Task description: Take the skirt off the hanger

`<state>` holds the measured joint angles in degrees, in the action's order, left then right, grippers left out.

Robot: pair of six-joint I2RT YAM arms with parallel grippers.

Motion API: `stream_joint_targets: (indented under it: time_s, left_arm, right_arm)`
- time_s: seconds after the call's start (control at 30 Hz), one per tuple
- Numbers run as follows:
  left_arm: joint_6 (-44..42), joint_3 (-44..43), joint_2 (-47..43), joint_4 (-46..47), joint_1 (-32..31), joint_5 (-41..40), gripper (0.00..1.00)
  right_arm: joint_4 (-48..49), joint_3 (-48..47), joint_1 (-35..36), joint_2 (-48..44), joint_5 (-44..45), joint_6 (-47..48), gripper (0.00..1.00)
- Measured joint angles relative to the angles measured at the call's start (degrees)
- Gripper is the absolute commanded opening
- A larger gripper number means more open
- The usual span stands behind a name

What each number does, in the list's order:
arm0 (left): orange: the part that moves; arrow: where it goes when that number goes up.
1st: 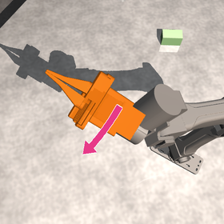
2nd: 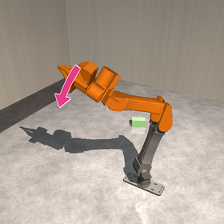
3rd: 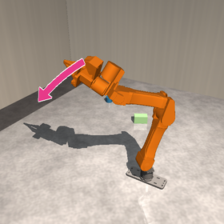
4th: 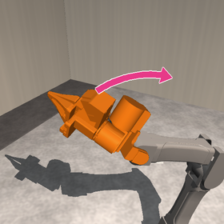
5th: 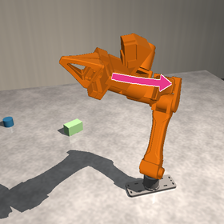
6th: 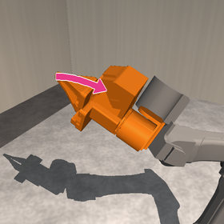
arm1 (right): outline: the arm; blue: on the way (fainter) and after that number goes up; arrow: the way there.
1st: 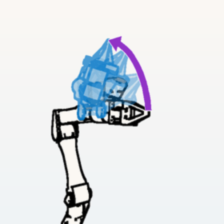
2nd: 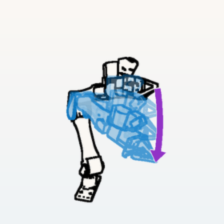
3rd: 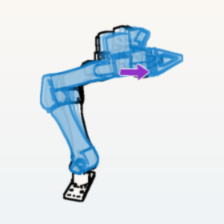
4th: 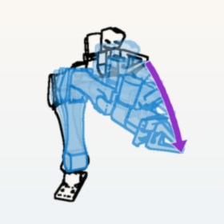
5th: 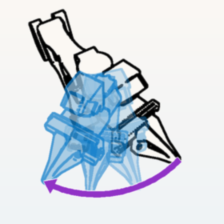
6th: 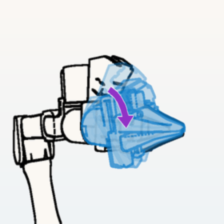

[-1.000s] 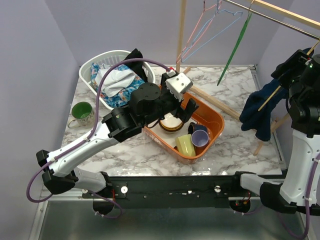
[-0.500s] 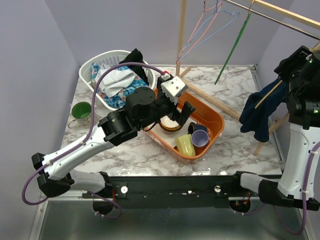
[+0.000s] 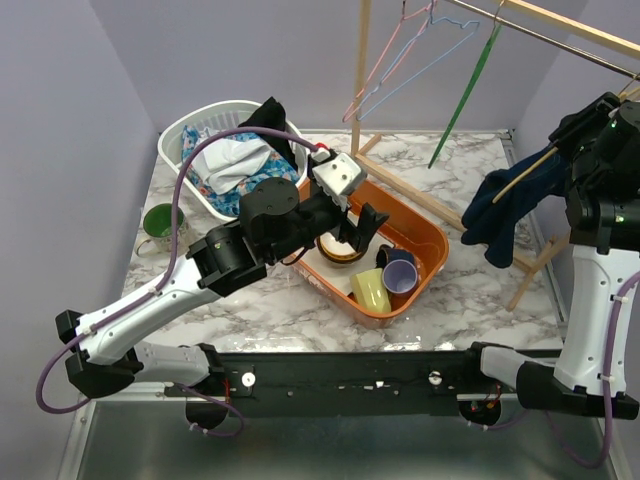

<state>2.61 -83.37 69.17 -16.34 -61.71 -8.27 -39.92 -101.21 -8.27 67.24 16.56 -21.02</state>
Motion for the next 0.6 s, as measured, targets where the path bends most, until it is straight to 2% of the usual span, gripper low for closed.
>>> stream_joint_targets:
  time_s: [0.13,0.23,0.27,0.43,0.6]
  left_arm:
    - [0.0,0.33,-0.96,0.68,-0.28,-0.07,0.99]
    - [0.0,0.48,-1.42,0.98,-0.31,-0.09,0.99]
    - [0.0,0.48,-1.51,1.03,-0.31,-0.09,0.99]
    - [0.0,0.59,-1.55,1.27,-0.31,-0.11,0.99]
    - [-0.07,0.59,-1.55,1.27,-0.31,-0.63,0.99]
  right_arm:
    - [1.9,1.4,0.0,-0.5,0.9,0.02,0.38]
    - [2.64,1.79,0.0,-0.61,1.29,0.09,0.14]
    - [2.64,1.84,0.0,-0.61,1.57,0.37,0.01]
    - [2.62,1.11,-0.11,-0.5,2.45,1.14,0.01]
    - [-1.44,-5.81,-0.04,1.84,1.46,1.2,0.01]
